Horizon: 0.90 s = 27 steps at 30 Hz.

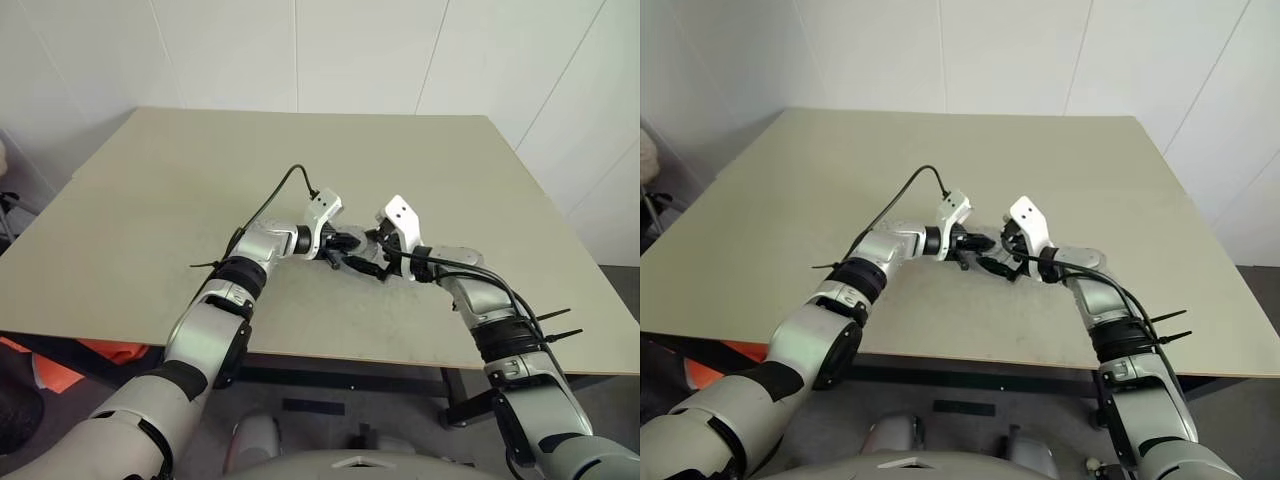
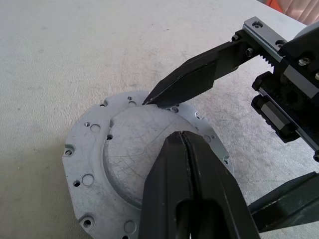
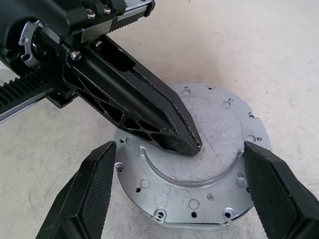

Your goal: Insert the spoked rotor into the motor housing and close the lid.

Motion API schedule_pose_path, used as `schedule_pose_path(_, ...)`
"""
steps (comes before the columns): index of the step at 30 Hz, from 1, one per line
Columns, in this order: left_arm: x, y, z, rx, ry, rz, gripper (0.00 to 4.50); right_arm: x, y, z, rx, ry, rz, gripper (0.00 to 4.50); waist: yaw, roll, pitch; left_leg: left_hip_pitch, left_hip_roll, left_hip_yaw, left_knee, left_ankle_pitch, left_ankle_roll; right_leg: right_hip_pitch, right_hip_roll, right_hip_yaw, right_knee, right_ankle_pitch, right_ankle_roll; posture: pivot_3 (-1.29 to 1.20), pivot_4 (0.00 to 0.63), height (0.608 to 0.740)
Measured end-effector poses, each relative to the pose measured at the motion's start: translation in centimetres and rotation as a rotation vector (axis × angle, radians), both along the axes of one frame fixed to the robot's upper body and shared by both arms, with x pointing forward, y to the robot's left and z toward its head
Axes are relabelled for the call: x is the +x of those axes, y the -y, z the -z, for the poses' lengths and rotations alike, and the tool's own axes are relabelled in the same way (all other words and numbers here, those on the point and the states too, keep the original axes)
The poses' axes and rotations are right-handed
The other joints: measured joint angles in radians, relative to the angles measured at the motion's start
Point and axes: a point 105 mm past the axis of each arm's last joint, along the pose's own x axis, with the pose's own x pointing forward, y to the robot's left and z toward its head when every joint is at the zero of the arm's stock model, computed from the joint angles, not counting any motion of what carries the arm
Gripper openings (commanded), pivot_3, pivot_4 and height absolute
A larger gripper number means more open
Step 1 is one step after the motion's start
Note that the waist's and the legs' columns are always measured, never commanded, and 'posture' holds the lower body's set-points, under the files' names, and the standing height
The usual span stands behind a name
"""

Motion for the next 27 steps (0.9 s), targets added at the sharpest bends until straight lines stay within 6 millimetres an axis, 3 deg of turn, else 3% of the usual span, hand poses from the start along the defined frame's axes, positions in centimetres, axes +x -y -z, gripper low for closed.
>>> schedule_pose_path(5,0.0,0.0,-0.3,-0.010,0.005,0.002,0.01,0.2,0.5,-1.3,0.104,-0.061,0.047,4.47,0.001,0.002,0.005,-0.004,0.000,0.000,0.000,0.000,0.000,-0.004,0.000,0.000,0.000,0.000,0.000,0.00,0.000,0.740)
schedule_pose_path(11,0.0,0.1,-0.6,-0.018,0.005,0.013,0.01,-0.6,1.0,-5.4,0.168,-0.020,-0.007,4.47,0.009,0.001,0.006,-0.010,0.000,0.000,0.000,0.002,-0.003,-0.012,0.000,0.000,0.003,0.003,0.005,0.00,0.000,0.740)
schedule_pose_path(15,0.0,0.1,-0.6,-0.024,0.002,0.010,0.01,-1.0,1.6,-5.5,0.196,-0.064,0.001,4.47,0.009,0.001,0.006,-0.012,0.000,0.000,0.000,0.002,-0.004,-0.014,0.000,0.000,0.003,0.003,0.005,0.00,0.000,0.740)
schedule_pose_path(21,-0.1,0.1,-0.7,-0.031,-0.006,0.016,0.01,-3.2,2.7,-2.5,0.339,-0.355,0.073,4.47,0.021,0.002,0.006,-0.014,-0.001,0.000,0.001,0.003,-0.004,-0.016,0.000,0.000,0.004,0.003,0.005,0.00,0.000,0.740)
schedule_pose_path(27,-0.3,0.1,-0.6,-0.036,-0.007,0.017,0.01,-2.2,2.9,-5.0,0.618,-0.518,0.185,4.47,0.028,0.003,0.005,-0.015,0.000,0.000,0.001,0.005,-0.006,-0.018,0.000,0.000,0.006,0.003,0.005,0.00,0.000,0.740)
